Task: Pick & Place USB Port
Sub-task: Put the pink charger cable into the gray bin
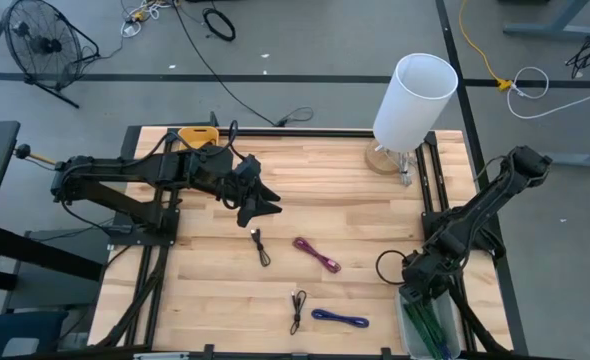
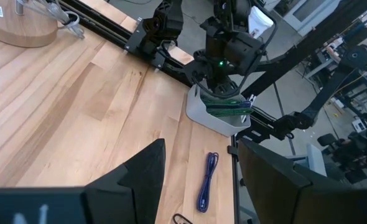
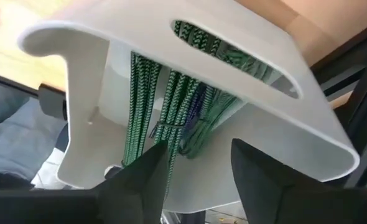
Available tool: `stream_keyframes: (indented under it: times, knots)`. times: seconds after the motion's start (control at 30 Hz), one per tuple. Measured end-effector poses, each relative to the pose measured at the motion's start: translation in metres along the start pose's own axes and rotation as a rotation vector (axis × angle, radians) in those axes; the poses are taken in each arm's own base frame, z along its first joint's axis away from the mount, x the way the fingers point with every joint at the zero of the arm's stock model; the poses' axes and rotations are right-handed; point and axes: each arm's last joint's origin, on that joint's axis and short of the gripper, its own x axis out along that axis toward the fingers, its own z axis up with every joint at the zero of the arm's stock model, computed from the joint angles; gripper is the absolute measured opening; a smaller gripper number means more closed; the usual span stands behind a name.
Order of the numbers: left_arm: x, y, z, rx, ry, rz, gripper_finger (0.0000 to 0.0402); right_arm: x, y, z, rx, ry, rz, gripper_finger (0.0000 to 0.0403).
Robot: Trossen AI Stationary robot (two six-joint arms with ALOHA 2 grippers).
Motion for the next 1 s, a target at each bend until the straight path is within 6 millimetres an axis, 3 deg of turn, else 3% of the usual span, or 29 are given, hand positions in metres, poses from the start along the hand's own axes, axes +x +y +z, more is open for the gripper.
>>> stream_keyframes:
  times: [0.13, 0.47, 0.8, 1.0]
  knots:
    - [0.000, 0.000, 0.000, 0.000, 0.000, 0.000, 0.0206, -0.005, -0.002, -0.003, -0.016, 0.011, 0.026, 0.0172]
    - [0.000, 0.000, 0.000, 0.000, 0.000, 0.000, 0.0206, -0.029, -0.005, -0.014, -0.059, -0.002, 0.230, 0.0123]
    - [0.000, 0.000, 0.000, 0.001, -0.004, 0.006, 0.0206, -0.058, 0.029, -0.026, -0.200, -0.205, 0.818, 0.0112]
    - [0.000, 0.001, 0.001, 0.001, -0.016, 0.023, 0.0206, -0.060, 0.046, -0.007, -0.275, -0.430, 0.879, 0.0110]
